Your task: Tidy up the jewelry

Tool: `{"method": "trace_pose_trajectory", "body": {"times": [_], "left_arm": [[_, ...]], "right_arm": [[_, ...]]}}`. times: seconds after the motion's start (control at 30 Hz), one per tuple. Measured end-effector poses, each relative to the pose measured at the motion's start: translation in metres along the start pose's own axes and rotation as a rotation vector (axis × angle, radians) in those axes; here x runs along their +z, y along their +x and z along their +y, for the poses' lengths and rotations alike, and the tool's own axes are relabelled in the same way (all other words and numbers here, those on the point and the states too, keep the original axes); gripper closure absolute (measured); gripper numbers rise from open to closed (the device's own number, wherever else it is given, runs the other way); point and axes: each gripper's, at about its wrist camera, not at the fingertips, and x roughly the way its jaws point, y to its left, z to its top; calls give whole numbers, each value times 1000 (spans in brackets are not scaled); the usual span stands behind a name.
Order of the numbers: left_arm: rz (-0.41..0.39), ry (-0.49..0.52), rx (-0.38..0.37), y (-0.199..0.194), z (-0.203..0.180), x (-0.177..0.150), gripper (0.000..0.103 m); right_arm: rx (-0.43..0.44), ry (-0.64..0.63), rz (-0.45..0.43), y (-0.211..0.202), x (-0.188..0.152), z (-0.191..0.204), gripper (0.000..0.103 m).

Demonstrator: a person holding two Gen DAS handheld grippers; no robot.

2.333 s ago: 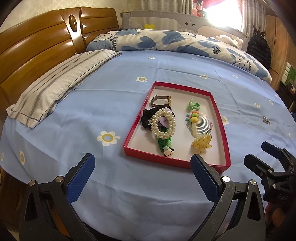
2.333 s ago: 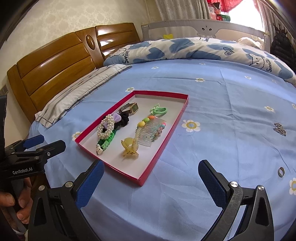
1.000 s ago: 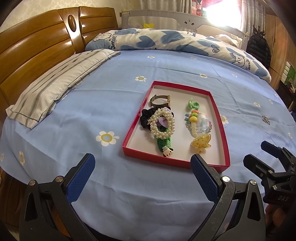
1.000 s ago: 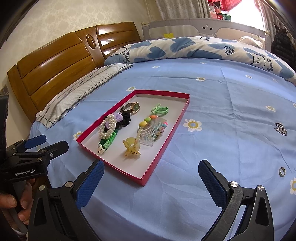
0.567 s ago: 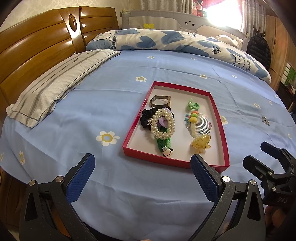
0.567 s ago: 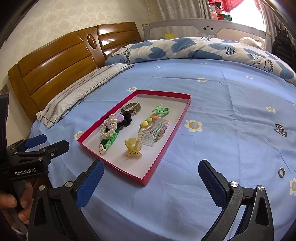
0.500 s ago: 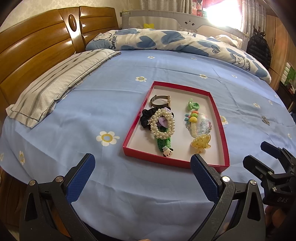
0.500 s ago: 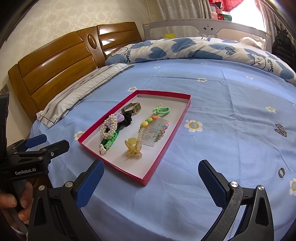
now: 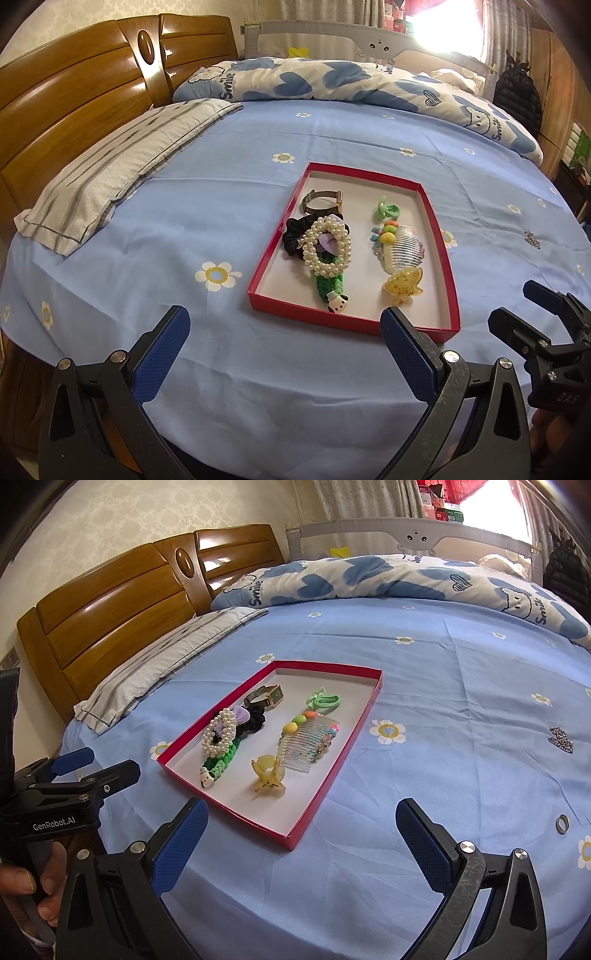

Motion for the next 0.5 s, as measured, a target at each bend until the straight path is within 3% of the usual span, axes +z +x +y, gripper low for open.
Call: {"method": "trace_pose_trajectory", "body": {"times": [0.5], "left_arm": [[-5,0,10,-2,1,0,0]], "right_arm": [[2,-5,-1,-2,2,2,0]]}}
